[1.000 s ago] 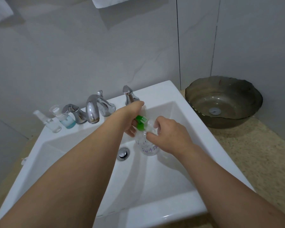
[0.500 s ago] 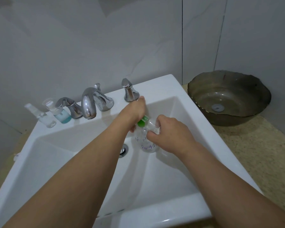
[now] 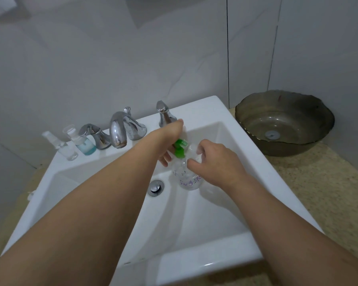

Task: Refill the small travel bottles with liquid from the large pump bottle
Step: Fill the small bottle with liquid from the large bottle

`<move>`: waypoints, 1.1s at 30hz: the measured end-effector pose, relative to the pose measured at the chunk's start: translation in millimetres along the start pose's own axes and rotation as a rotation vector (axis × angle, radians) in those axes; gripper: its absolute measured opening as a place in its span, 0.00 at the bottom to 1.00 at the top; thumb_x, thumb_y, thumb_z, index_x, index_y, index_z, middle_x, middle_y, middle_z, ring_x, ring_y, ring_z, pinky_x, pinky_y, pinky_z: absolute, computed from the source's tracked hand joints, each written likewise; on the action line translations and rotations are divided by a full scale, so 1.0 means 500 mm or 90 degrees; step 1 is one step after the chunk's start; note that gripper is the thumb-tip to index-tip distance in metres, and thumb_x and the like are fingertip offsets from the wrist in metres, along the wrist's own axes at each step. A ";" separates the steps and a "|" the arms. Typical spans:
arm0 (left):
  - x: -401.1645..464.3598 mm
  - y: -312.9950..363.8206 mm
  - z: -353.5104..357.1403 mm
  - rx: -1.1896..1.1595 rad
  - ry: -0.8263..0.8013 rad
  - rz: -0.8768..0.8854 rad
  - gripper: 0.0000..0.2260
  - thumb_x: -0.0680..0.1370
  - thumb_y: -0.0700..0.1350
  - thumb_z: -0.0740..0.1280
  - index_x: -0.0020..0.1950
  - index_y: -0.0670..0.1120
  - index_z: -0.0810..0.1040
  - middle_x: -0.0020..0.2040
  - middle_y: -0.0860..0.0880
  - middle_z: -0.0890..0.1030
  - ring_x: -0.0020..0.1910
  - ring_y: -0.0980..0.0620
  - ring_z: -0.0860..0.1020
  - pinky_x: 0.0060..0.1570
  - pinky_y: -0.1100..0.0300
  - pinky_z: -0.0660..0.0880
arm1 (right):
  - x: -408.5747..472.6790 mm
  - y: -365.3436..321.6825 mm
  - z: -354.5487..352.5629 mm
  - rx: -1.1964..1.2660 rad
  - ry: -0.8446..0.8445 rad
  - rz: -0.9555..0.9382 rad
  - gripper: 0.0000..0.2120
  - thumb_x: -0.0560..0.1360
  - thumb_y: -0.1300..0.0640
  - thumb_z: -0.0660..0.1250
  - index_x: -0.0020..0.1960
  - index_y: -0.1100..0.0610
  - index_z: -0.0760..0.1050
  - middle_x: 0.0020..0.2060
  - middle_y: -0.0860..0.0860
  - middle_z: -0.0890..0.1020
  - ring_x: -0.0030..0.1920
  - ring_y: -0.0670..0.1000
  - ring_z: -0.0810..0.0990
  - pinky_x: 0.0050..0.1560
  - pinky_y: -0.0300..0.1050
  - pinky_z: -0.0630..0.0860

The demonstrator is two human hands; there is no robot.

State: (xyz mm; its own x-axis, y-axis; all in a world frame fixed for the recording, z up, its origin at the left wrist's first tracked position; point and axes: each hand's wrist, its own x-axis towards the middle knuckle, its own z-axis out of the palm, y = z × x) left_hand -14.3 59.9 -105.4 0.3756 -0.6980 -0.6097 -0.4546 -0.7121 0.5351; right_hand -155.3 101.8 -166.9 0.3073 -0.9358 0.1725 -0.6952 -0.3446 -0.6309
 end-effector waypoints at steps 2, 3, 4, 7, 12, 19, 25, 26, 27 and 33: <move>-0.002 0.003 -0.005 0.011 -0.012 -0.009 0.38 0.82 0.67 0.48 0.74 0.36 0.67 0.49 0.38 0.77 0.66 0.29 0.74 0.66 0.33 0.71 | -0.001 0.001 0.000 0.001 0.004 -0.003 0.15 0.70 0.42 0.66 0.48 0.52 0.70 0.40 0.46 0.78 0.42 0.53 0.77 0.42 0.46 0.72; -0.002 0.000 -0.004 0.016 -0.015 -0.015 0.37 0.82 0.67 0.47 0.74 0.37 0.67 0.52 0.37 0.78 0.66 0.29 0.74 0.67 0.33 0.70 | -0.003 0.002 0.003 0.004 0.002 -0.003 0.16 0.70 0.42 0.66 0.48 0.52 0.70 0.41 0.46 0.78 0.42 0.53 0.77 0.42 0.47 0.73; -0.002 0.001 -0.003 0.018 -0.017 -0.017 0.37 0.82 0.67 0.47 0.75 0.37 0.67 0.57 0.36 0.78 0.66 0.29 0.74 0.67 0.33 0.70 | -0.002 0.002 0.003 0.006 0.002 -0.004 0.16 0.71 0.41 0.66 0.49 0.52 0.70 0.41 0.46 0.78 0.43 0.52 0.77 0.42 0.47 0.72; 0.000 -0.004 0.003 0.018 -0.007 -0.012 0.34 0.83 0.65 0.48 0.71 0.38 0.70 0.62 0.35 0.78 0.63 0.29 0.75 0.65 0.33 0.71 | -0.003 0.004 0.004 0.020 -0.010 -0.010 0.16 0.73 0.41 0.66 0.50 0.52 0.69 0.41 0.46 0.76 0.42 0.52 0.75 0.40 0.45 0.66; -0.005 -0.001 0.017 0.052 0.035 0.020 0.20 0.82 0.52 0.50 0.54 0.40 0.74 0.49 0.37 0.81 0.50 0.34 0.82 0.59 0.36 0.76 | 0.000 0.009 0.007 0.037 -0.048 -0.003 0.18 0.72 0.39 0.67 0.52 0.52 0.71 0.43 0.46 0.77 0.45 0.51 0.77 0.44 0.47 0.73; 0.003 -0.011 0.036 0.054 0.142 0.085 0.13 0.85 0.41 0.47 0.55 0.39 0.69 0.57 0.31 0.79 0.51 0.31 0.82 0.59 0.38 0.79 | 0.005 0.013 0.015 -0.043 -0.055 0.002 0.18 0.73 0.39 0.65 0.52 0.51 0.71 0.45 0.46 0.78 0.46 0.52 0.78 0.45 0.46 0.73; 0.007 -0.017 0.032 0.107 0.150 0.131 0.13 0.84 0.42 0.47 0.48 0.40 0.68 0.57 0.32 0.79 0.51 0.31 0.82 0.59 0.38 0.79 | 0.006 0.012 0.017 -0.050 -0.061 0.011 0.18 0.72 0.39 0.65 0.52 0.51 0.70 0.46 0.46 0.79 0.47 0.51 0.78 0.43 0.45 0.71; 0.007 -0.017 0.032 0.102 0.147 0.128 0.13 0.84 0.41 0.47 0.49 0.40 0.69 0.57 0.32 0.79 0.51 0.31 0.82 0.59 0.38 0.79 | 0.007 0.011 0.018 -0.051 -0.061 0.011 0.18 0.72 0.40 0.65 0.53 0.51 0.71 0.46 0.46 0.79 0.47 0.52 0.78 0.43 0.45 0.71; 0.007 -0.016 0.032 0.097 0.145 0.122 0.13 0.84 0.42 0.47 0.51 0.39 0.69 0.56 0.32 0.79 0.51 0.31 0.82 0.59 0.38 0.79 | 0.007 0.010 0.017 -0.052 -0.060 0.010 0.18 0.72 0.40 0.65 0.54 0.52 0.71 0.46 0.46 0.79 0.48 0.52 0.78 0.44 0.45 0.71; 0.004 -0.013 0.006 0.078 0.031 0.053 0.31 0.82 0.62 0.50 0.63 0.37 0.74 0.49 0.38 0.81 0.50 0.34 0.81 0.55 0.45 0.79 | 0.002 0.004 0.009 -0.040 -0.045 -0.002 0.18 0.72 0.40 0.65 0.54 0.51 0.71 0.45 0.45 0.77 0.45 0.49 0.75 0.43 0.45 0.68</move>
State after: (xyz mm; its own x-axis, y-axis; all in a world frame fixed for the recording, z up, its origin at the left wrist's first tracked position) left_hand -12.9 63.3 -112.1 0.3698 -0.7591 -0.5357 -0.5795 -0.6392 0.5056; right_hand -153.4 100.4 -171.5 0.3532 -0.9278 0.1202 -0.7323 -0.3541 -0.5817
